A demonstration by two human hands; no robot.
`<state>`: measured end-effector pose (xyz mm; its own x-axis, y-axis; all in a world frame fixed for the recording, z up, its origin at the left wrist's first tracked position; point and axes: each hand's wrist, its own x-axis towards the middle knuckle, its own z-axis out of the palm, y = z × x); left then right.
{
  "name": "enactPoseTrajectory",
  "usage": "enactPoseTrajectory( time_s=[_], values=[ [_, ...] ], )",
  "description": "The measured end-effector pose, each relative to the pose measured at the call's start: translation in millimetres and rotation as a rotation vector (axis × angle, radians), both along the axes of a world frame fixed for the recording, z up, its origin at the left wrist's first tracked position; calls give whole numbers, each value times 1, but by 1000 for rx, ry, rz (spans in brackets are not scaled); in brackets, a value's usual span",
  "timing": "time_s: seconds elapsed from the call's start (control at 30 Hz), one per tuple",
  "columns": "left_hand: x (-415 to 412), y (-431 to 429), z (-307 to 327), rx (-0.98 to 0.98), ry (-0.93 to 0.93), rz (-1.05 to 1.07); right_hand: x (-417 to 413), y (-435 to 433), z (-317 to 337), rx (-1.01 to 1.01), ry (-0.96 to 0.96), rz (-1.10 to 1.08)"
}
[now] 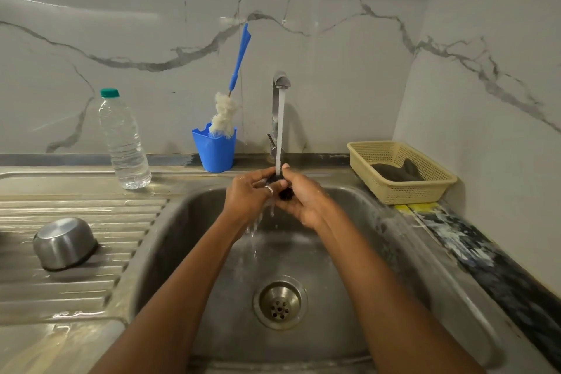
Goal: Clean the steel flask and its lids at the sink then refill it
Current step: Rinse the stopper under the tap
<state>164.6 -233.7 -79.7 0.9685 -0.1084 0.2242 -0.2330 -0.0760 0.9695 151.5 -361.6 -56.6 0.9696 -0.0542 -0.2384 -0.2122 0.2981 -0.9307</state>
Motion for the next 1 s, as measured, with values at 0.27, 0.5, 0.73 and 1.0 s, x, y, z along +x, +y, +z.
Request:
enactPoseTrajectory(
  time_s=[0.27, 0.5, 0.73, 1.0],
  values=[
    [4, 1, 0, 105, 70, 105, 5, 4, -3, 35, 1, -31],
    [8, 1, 0, 60, 289, 144, 9, 1, -7, -299, -250, -3],
    [7, 1, -5, 71, 282, 64, 11, 0, -10, -595, -292, -24],
    [9, 0, -8, 26, 283, 24, 10, -3, -11, -956, -332, -8]
  ],
)
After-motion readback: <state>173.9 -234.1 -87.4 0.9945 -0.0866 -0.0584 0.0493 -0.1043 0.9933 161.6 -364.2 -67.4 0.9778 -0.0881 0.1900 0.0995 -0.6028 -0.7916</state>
